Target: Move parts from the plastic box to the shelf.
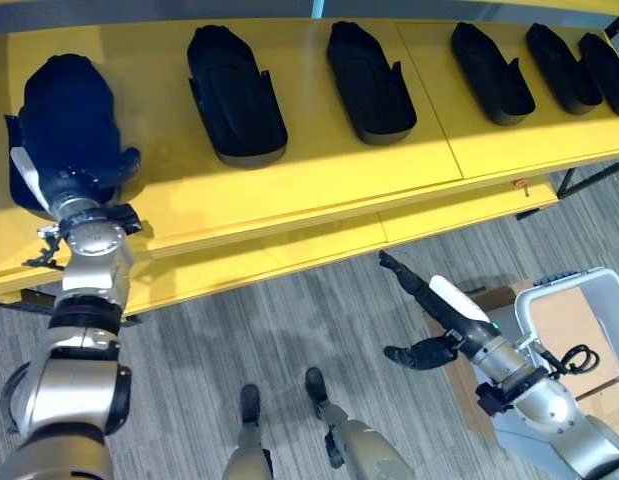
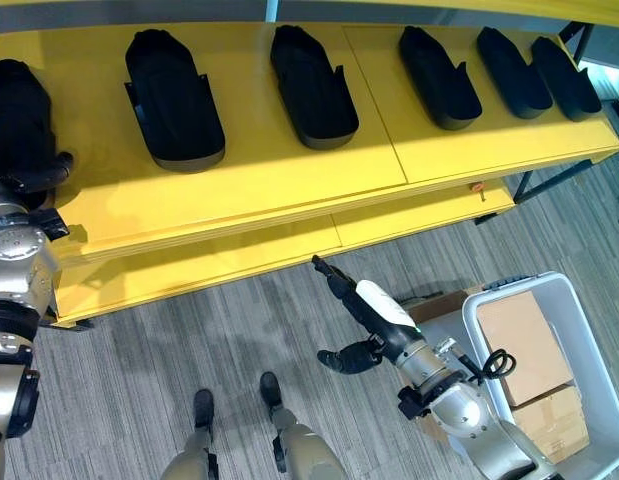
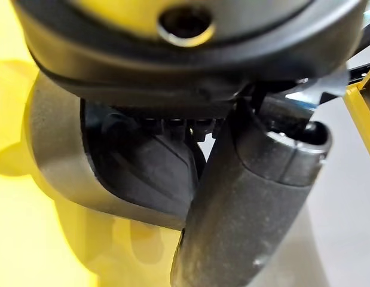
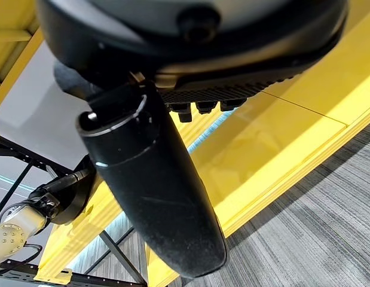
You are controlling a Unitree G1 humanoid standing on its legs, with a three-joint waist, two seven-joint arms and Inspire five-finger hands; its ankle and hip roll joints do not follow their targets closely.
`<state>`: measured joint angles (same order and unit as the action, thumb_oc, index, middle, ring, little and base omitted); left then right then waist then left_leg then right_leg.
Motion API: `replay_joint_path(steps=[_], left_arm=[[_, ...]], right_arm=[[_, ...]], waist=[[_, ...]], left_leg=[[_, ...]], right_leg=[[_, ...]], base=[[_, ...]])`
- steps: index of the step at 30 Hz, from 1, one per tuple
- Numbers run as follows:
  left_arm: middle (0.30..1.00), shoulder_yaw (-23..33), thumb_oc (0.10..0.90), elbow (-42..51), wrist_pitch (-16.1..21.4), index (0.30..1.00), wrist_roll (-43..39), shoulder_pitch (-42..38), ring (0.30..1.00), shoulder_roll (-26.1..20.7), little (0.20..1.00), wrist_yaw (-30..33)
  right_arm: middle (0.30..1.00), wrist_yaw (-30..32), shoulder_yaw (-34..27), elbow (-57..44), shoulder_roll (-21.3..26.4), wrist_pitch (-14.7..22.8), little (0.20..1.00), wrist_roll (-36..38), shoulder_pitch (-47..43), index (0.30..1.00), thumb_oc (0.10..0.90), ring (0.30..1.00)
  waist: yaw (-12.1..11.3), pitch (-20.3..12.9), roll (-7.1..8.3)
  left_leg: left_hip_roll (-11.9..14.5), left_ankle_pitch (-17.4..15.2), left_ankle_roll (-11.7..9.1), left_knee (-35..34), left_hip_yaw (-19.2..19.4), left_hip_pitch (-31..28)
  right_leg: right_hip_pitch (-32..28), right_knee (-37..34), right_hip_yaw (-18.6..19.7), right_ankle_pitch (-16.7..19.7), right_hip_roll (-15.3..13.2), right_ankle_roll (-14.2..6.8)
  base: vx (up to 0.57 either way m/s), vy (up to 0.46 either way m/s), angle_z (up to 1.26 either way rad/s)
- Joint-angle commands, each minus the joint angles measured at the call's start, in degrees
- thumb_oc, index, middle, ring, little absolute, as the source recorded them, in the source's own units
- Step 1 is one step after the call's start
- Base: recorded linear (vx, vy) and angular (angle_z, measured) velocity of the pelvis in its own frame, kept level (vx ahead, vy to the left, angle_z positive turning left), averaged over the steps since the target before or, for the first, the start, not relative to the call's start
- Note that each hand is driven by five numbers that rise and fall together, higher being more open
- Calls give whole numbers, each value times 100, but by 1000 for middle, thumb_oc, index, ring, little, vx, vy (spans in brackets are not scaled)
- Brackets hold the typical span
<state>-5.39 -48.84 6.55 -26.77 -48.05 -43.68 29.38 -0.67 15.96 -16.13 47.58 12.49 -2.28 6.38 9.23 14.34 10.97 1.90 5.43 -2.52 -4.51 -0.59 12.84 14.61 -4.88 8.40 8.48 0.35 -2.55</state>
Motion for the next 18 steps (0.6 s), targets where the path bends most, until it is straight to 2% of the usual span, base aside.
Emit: replay_joint_path(steps=[1, 18], left_arm=[[1000, -62, 900, 81, 310, 1000, -191, -231, 1000, 304, 1000, -11], [1000, 75, 900, 214, 437, 1000, -460, -167, 1000, 430, 1000, 67]], right_arm=[[1000, 319, -574, -579, 62, 315, 1000, -12, 61, 1000, 900, 1000], [1000, 352, -621, -574, 61, 295, 1000, -94, 116, 1000, 900, 1000]], waist=[[-84, -315, -22], [-95, -328, -100]], left_leg=[[-51, -286, 234, -25, 501, -360], [-71, -292, 243, -16, 489, -350]], right_leg=[[45, 157, -197, -84, -98, -344], [54, 182, -192, -106, -114, -330]], base=[[0, 0, 0], [0, 1, 0]])
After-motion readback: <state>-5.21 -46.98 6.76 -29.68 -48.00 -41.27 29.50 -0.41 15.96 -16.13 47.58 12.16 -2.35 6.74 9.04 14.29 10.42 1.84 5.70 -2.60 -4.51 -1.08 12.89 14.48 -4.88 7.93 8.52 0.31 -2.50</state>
